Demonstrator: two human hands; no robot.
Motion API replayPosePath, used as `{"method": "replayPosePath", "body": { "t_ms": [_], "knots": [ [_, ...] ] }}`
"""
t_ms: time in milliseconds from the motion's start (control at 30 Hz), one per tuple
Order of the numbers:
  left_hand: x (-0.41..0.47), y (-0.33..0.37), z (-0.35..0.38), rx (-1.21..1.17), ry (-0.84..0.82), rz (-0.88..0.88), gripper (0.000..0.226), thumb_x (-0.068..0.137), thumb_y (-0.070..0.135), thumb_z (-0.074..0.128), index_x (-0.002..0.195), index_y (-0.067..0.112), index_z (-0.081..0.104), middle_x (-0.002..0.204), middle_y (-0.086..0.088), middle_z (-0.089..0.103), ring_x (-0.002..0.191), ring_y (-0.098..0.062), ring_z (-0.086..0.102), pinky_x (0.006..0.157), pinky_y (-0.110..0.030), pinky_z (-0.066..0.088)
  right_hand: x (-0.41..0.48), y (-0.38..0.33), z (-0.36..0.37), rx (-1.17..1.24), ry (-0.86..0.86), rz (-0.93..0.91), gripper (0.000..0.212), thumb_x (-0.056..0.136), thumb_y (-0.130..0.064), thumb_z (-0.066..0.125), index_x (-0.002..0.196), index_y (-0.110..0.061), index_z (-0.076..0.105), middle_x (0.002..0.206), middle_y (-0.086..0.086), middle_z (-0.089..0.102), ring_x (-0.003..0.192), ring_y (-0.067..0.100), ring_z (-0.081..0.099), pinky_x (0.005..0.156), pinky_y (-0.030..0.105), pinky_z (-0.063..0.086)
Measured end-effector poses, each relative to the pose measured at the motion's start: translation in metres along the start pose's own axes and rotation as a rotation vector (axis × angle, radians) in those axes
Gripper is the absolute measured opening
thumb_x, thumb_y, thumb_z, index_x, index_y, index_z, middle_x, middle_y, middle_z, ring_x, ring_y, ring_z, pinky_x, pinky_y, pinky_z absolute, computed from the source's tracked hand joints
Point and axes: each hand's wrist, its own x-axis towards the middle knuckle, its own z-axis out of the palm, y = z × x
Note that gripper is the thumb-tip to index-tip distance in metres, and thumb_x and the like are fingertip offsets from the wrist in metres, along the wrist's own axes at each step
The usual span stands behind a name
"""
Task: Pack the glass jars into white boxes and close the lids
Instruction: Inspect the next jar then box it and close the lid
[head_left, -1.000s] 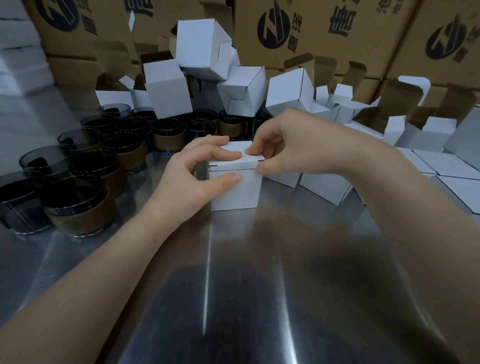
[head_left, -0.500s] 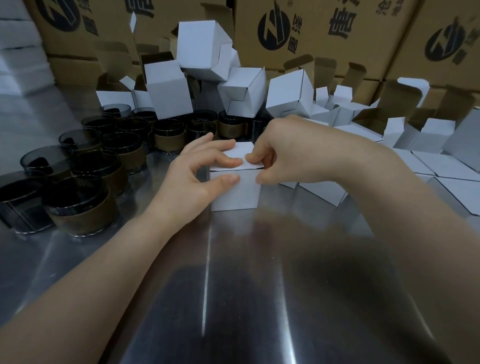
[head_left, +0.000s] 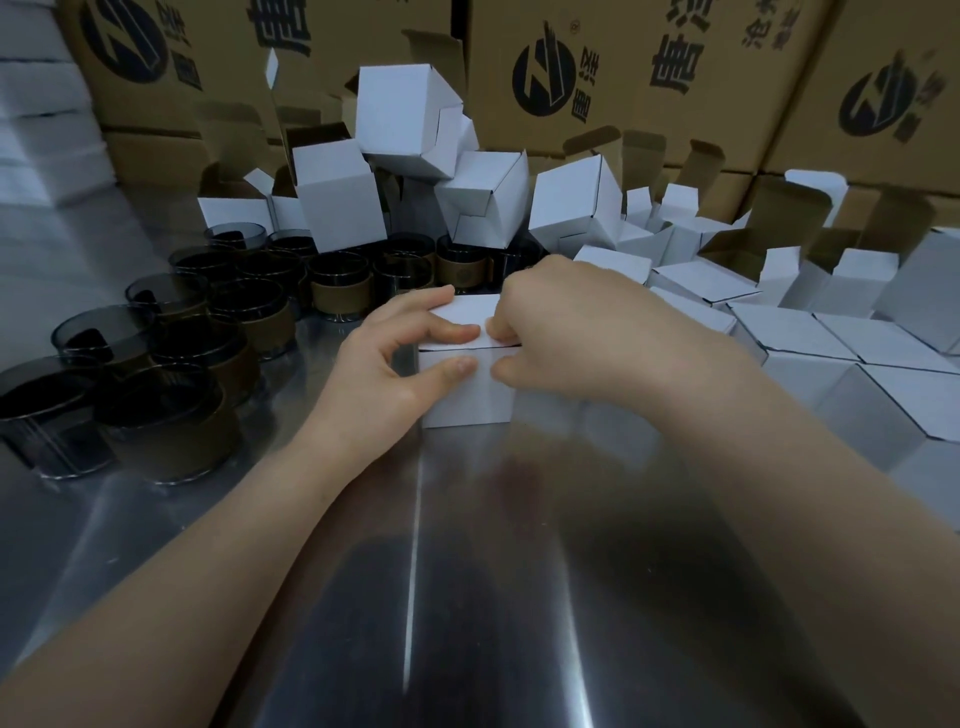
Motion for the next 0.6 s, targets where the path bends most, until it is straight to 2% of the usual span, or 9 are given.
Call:
{"method": "replayPosePath", "body": {
  "t_ms": [67,100,133,167,233,333,400,500,600],
  "knots": [
    [-0.001,-0.001,0.001,-0.012,-0.001,-0.011,0.024,0.084,0.012,0.073,0.102,0.028,0.071,0.140,0.011,0.050,0.133,0.002,0.041,0.115,-0.033,0.033,0.001,0.000,0.003,-0.020,0.054,0.012,0.034,0.089,-0.022,0.057,0.064,-0.015,0.035,0.073,0.002,0.034,0.069,0.025,0.043,0.051,0.030,0.020],
    [-0.002,-0.003,0.001,0.005,0.000,-0.020,0.027,0.085,0.014,0.073,0.106,0.029,0.069,0.142,0.013,0.047,0.133,0.004,0.039,0.114,-0.032,0.034,0.002,0.001,0.005,-0.014,0.079,0.013,0.023,0.089,-0.021,0.058,0.070,-0.014,0.046,0.079,0.002,0.039,0.078,0.026,0.048,0.053,0.030,0.024],
    [-0.001,-0.004,0.002,0.029,0.006,-0.030,0.032,0.084,0.016,0.073,0.112,0.031,0.067,0.145,0.014,0.043,0.134,0.003,0.038,0.114,-0.032,0.035,0.003,0.002,0.007,0.006,0.102,0.007,0.011,0.089,-0.021,0.059,0.081,-0.013,0.058,0.088,0.002,0.044,0.086,0.026,0.051,0.057,0.030,0.029],
    [-0.001,-0.005,0.001,0.041,0.014,-0.043,0.041,0.083,0.017,0.075,0.119,0.032,0.062,0.147,0.013,0.040,0.134,0.001,0.038,0.113,-0.033,0.036,0.005,0.005,0.009,0.032,0.112,0.007,0.010,0.088,-0.022,0.060,0.094,-0.013,0.063,0.097,0.002,0.047,0.092,0.025,0.051,0.062,0.031,0.034],
    [0.001,-0.008,0.000,-0.017,0.011,-0.082,0.063,0.080,0.016,0.077,0.134,0.033,0.048,0.147,0.008,0.039,0.132,-0.007,0.044,0.108,-0.033,0.043,0.009,0.010,0.014,0.125,0.098,0.007,0.020,0.086,-0.025,0.063,0.105,-0.016,0.062,0.103,0.000,0.045,0.093,0.021,0.047,0.067,0.033,0.038],
    [0.002,-0.009,0.000,-0.144,-0.028,-0.174,0.091,0.072,0.026,0.079,0.146,0.036,0.026,0.136,0.020,0.039,0.124,-0.004,0.049,0.091,-0.015,0.049,0.015,0.018,0.022,0.309,0.052,-0.023,0.033,0.081,-0.030,0.069,0.106,-0.020,0.051,0.097,-0.006,0.041,0.088,0.015,0.041,0.066,0.030,0.035],
    [0.003,-0.010,0.000,-0.168,-0.052,-0.216,0.101,0.065,0.036,0.077,0.148,0.036,0.020,0.131,0.020,0.042,0.121,-0.001,0.049,0.081,-0.007,0.048,0.017,0.023,0.029,0.415,0.019,-0.021,0.043,0.078,-0.032,0.073,0.110,-0.021,0.046,0.093,-0.012,0.039,0.086,0.013,0.041,0.064,0.027,0.033],
    [0.004,-0.010,-0.001,-0.225,-0.053,-0.247,0.098,0.066,0.032,0.078,0.148,0.032,0.024,0.130,0.014,0.048,0.115,0.004,0.053,0.077,-0.005,0.048,0.019,0.028,0.038,0.549,-0.008,-0.023,0.057,0.077,-0.032,0.076,0.123,-0.024,0.042,0.108,-0.010,0.048,0.100,0.017,0.049,0.079,0.032,0.043],
    [0.005,-0.011,-0.001,-0.288,-0.022,-0.243,0.085,0.073,0.014,0.078,0.144,0.029,0.033,0.124,0.019,0.052,0.107,0.013,0.056,0.076,-0.005,0.047,0.021,0.030,0.042,0.582,-0.002,-0.052,0.071,0.077,-0.033,0.077,0.137,-0.026,0.040,0.132,-0.005,0.048,0.119,0.017,0.046,0.101,0.039,0.041]
  ]
}}
